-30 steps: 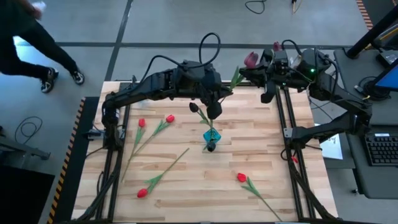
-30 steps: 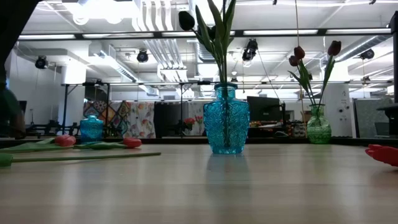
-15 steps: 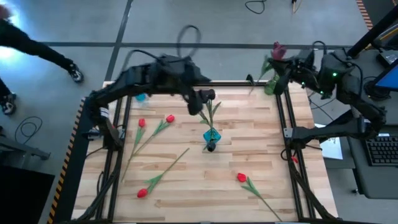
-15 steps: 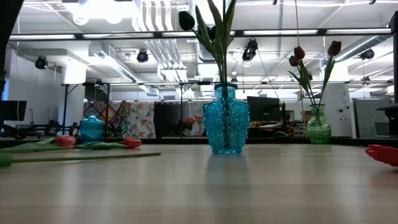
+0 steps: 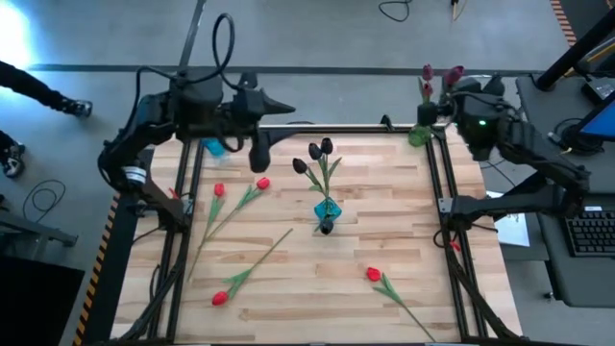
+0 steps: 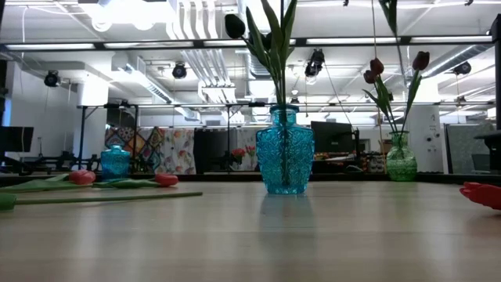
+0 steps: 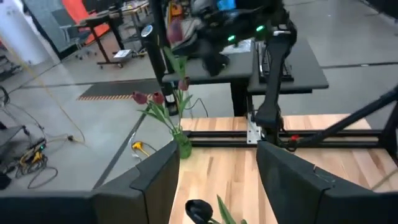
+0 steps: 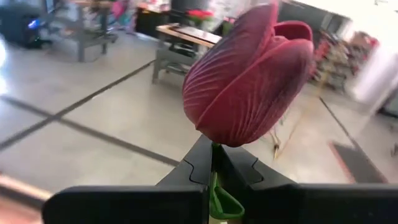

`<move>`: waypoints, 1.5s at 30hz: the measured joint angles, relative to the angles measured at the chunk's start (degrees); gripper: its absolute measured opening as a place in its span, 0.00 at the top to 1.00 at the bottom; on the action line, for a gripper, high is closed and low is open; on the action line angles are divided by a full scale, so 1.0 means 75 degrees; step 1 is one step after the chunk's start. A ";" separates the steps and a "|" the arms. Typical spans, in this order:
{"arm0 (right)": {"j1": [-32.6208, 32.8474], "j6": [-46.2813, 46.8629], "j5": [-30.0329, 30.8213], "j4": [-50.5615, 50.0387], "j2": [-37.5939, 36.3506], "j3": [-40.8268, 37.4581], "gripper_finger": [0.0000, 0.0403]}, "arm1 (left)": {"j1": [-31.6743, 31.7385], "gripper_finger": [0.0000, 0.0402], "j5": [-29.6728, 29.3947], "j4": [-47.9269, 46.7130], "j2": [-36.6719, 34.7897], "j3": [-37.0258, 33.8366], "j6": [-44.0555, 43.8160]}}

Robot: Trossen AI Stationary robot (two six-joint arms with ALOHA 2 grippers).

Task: Sort flowers into vase by color
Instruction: Put the dark red flower into the green vase

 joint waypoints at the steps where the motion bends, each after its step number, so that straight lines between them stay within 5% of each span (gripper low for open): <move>1: -0.0150 0.0190 0.0006 0.0199 -0.0011 -0.0146 0.98 | -0.0035 0.51 0.0003 -0.0009 -0.0050 -0.0009 0.0078; 10: -0.1560 0.0928 -0.0017 0.1714 -0.0111 -0.1542 0.98 | -0.0162 0.51 0.0009 -0.0943 -0.0300 -0.0014 0.0346; 19: -0.2150 -0.0701 -0.0021 0.4905 -0.0165 -0.2755 0.98 | -0.0222 0.51 0.0011 -0.1701 -0.0484 -0.0044 0.0169; 36: -0.2260 -0.0095 -0.0023 0.4866 -0.0202 -0.3825 0.98 | -0.0219 0.51 -0.0210 -0.1795 -0.0565 -0.0044 0.0057; 45: -0.2266 0.1437 -0.0023 0.3847 -0.0249 -0.4134 0.98 | -0.0219 0.51 -0.0219 -0.1792 -0.0565 -0.0044 -0.0031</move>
